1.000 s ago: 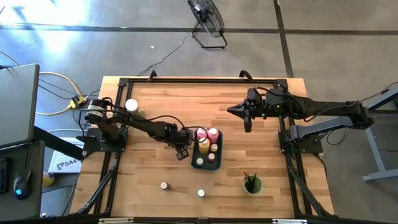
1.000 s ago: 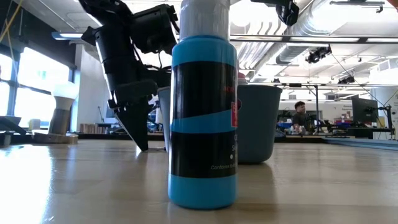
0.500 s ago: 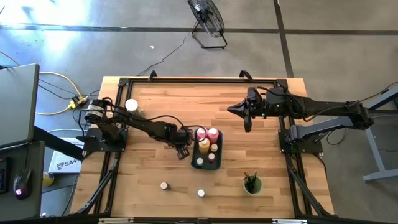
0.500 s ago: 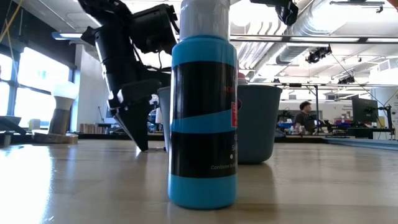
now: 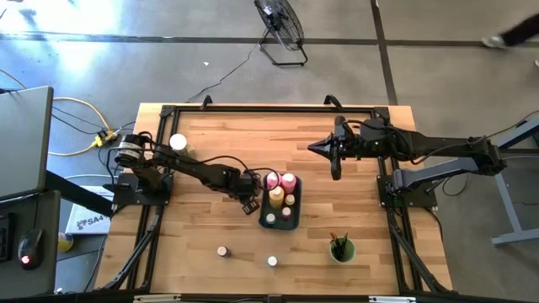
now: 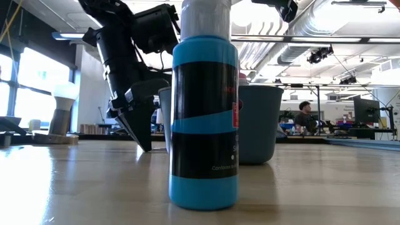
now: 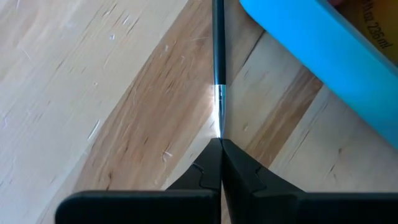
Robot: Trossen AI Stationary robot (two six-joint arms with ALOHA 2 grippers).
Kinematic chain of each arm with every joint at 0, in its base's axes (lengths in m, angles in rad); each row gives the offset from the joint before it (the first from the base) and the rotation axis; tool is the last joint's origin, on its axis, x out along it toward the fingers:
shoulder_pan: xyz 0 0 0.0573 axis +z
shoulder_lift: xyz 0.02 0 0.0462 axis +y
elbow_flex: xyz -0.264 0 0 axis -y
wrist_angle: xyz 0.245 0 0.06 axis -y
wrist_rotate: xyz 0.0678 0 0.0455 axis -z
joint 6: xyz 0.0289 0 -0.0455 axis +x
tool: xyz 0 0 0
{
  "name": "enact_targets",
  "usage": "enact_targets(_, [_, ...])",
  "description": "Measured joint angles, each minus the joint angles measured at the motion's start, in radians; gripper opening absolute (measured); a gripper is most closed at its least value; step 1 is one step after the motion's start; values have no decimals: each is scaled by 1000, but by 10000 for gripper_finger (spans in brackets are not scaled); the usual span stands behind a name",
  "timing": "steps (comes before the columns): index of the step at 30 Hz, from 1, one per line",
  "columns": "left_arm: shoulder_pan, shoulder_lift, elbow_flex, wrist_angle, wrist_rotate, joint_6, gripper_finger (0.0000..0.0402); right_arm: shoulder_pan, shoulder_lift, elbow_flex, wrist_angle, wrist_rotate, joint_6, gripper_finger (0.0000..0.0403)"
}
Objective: Pick & Place Paint Supplies
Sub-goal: Put the black and silver paint brush into the green cup
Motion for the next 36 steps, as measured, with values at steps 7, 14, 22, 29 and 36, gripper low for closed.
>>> enact_targets(7, [0, -3, 1, -2, 0, -2, 0, 0, 0, 0, -1, 0, -2, 4])
enact_targets(14, [0, -77, 2, -50, -40, -1, 0, 0, 0, 0, 0, 6, -2, 4])
enact_targets(22, [30, -247, 2, -187, -110, 28, 0, -1, -1, 0, 1, 36, -65, 4])
enact_targets(29, [113, -417, 2, -264, -133, 37, 0, -1, -1, 0, 9, 188, -228, 4])
enact_targets(36, [208, -553, 25, -268, -64, 31, 0, -6, -1, 0, 36, 210, -311, 4])
